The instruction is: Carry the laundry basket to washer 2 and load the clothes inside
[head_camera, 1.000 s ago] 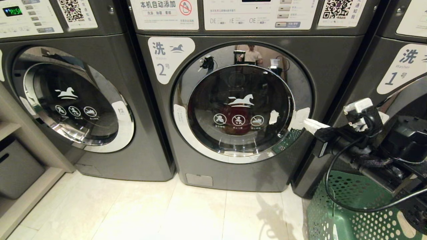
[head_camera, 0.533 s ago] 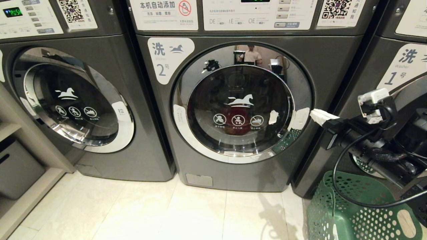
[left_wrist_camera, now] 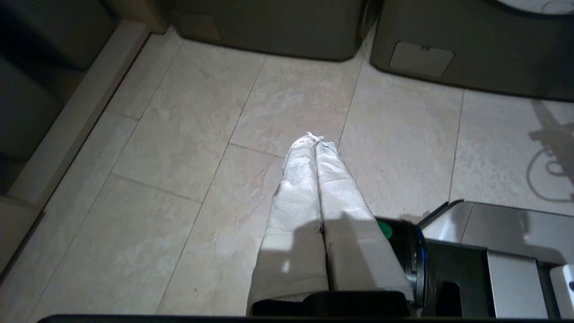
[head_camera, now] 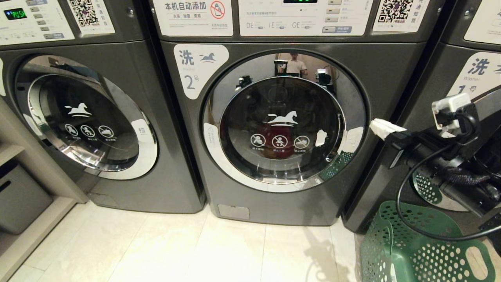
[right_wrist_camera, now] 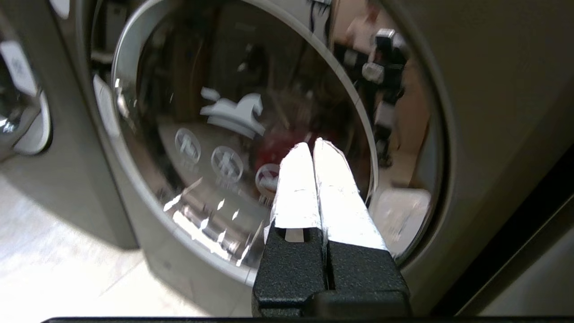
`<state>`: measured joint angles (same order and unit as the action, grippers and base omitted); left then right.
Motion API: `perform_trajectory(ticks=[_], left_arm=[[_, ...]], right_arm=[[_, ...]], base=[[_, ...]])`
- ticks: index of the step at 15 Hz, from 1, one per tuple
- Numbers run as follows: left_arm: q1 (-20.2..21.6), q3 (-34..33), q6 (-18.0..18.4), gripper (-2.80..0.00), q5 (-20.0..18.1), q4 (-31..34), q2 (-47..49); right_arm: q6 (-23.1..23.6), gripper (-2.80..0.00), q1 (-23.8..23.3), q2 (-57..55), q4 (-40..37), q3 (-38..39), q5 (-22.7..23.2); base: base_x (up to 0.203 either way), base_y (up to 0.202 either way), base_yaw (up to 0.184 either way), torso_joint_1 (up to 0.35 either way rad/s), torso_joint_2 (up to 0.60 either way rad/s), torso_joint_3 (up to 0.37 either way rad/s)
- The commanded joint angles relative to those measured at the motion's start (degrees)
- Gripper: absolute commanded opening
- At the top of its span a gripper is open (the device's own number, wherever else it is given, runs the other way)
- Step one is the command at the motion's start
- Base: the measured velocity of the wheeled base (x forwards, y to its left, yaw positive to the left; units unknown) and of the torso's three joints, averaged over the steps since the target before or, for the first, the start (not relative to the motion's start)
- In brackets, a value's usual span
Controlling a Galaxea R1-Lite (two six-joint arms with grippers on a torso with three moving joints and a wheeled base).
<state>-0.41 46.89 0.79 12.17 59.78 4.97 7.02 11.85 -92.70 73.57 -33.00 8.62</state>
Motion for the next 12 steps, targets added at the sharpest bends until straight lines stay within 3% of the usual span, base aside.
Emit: perform_trajectory(ticks=[1, 3, 6, 8, 9, 10, 12], left_arm=[[0.02, -6.11, 0.07, -2.8, -1.28, -7.67, -5.01], [0.05, -13.0, 2.87, -2.8, -4.32, -17.88, -4.92], [0.06, -27.99, 4.2, -2.8, -5.42, -34.88, -4.89], [0.05, -39.93, 4.42, -2.8, -5.71, -51.46, -4.89], [0.06, -43.54, 4.43, -2.8, -6.27, -60.58, -4.89], [0.06, -45.02, 4.41, -2.8, -7.06, -65.65, -4.88], [0.06, -46.1, 5.28, -2.8, -11.19, -62.91, -4.88]], right_arm=[[0.05, -2.8, -0.03, 1.25, -1.09, -3.79, 0.01], [-0.05, -2.8, -0.69, 3.05, -7.81, -10.73, -0.64], [-0.06, -2.8, -1.07, 4.5, -16.22, -19.11, -1.73], [0.12, -2.8, -0.65, 4.42, -19.96, -24.87, -1.89], [0.14, -2.8, -0.28, 4.24, -22.92, -28.4, -1.75], [0.07, -2.8, 0.54, 3.67, -26.11, -32.19, -1.67], [-0.15, -2.8, 2.19, 0.06, -29.5, -39.98, -1.17]], base=[[0.0, 0.0, 0.0, 0.0, 0.0, 0.0], [0.0, 0.0, 0.0, 0.0, 0.0, 0.0], [0.0, 0.0, 0.0, 0.0, 0.0, 0.0], [0.0, 0.0, 0.0, 0.0, 0.0, 0.0], [0.0, 0.0, 0.0, 0.0, 0.0, 0.0], [0.0, 0.0, 0.0, 0.0, 0.0, 0.0], [0.0, 0.0, 0.0, 0.0, 0.0, 0.0]])
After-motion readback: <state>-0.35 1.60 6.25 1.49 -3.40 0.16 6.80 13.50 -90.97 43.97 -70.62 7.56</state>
